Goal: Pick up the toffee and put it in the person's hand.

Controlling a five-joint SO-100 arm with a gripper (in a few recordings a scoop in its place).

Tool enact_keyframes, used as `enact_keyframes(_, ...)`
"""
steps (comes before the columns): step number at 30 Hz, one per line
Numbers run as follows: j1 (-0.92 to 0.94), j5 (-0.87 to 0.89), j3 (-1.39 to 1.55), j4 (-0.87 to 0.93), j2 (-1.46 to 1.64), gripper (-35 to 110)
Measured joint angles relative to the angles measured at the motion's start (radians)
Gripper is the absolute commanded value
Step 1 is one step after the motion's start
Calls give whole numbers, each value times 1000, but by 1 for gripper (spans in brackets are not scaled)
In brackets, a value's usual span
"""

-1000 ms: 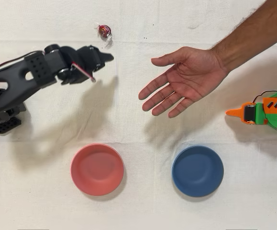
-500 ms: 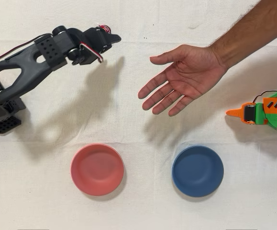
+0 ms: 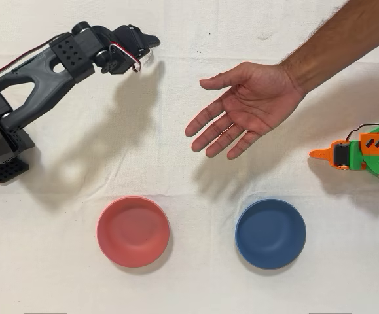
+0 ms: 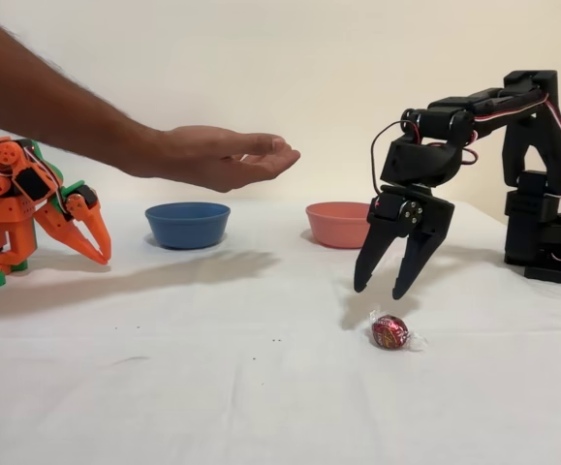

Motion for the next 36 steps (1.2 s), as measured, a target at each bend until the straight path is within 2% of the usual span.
enact_keyframes(7,-17,28,-55,-28,-91,26)
enact_keyframes(36,-66,86,-92,-67,-137,23)
